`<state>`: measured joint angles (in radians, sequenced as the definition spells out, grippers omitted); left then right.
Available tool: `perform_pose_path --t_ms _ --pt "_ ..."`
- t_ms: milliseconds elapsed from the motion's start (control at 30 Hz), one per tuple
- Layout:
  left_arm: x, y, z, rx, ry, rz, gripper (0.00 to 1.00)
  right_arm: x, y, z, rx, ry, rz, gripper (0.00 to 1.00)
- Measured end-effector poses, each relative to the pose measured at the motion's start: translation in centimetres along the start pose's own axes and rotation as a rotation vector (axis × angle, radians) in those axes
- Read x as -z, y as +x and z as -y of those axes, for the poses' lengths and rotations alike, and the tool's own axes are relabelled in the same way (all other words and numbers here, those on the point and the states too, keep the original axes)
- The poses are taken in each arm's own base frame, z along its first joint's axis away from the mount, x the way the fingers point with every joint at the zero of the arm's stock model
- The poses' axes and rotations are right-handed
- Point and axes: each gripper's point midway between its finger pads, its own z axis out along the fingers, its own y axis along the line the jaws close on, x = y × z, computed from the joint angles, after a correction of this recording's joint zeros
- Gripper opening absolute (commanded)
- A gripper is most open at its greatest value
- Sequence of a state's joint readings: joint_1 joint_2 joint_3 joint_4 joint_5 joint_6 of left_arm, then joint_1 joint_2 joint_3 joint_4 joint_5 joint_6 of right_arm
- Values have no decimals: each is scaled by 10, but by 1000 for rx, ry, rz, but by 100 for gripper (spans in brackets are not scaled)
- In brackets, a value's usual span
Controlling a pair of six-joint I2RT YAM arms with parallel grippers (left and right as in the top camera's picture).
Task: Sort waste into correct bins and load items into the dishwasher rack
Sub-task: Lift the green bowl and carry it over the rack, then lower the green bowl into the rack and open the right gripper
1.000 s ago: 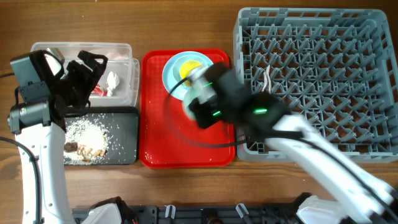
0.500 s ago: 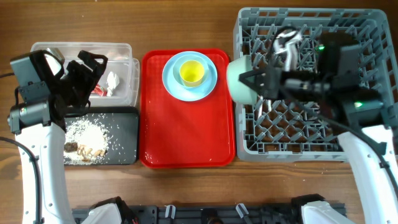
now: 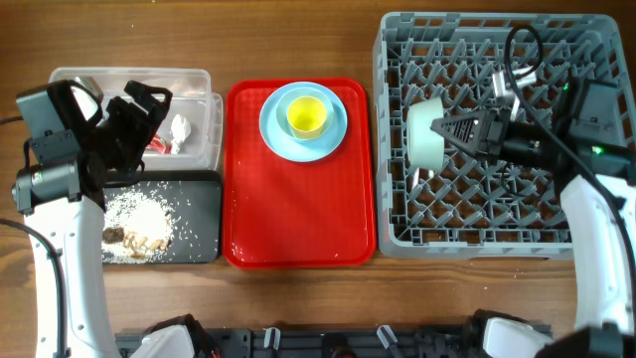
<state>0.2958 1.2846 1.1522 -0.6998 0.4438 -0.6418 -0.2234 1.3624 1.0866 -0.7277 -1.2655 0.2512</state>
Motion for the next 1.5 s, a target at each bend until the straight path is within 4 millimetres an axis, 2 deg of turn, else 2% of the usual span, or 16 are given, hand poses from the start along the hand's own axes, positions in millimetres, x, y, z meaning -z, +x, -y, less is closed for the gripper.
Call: perform_pose_path --t_ms 167,333,733,1033,1133,1367,1500 --pt "0 0 0 0 0 0 100 0 13 39 -126 -33 -14 4" --pt "0 0 0 0 0 0 100 4 22 56 -170 -24 -1 4" --pt "0 0 0 0 0 0 100 6 36 68 -226 -7 -5 4" --pt "0 0 0 0 0 0 100 21 41 75 -266 16 26 4" --pt "0 0 0 0 0 0 100 29 41 85 -279 65 48 5" --pt "0 0 0 0 -1 0 100 39 42 93 -290 109 70 16" --pt "0 0 0 0 0 0 100 43 44 99 -285 140 76 28"
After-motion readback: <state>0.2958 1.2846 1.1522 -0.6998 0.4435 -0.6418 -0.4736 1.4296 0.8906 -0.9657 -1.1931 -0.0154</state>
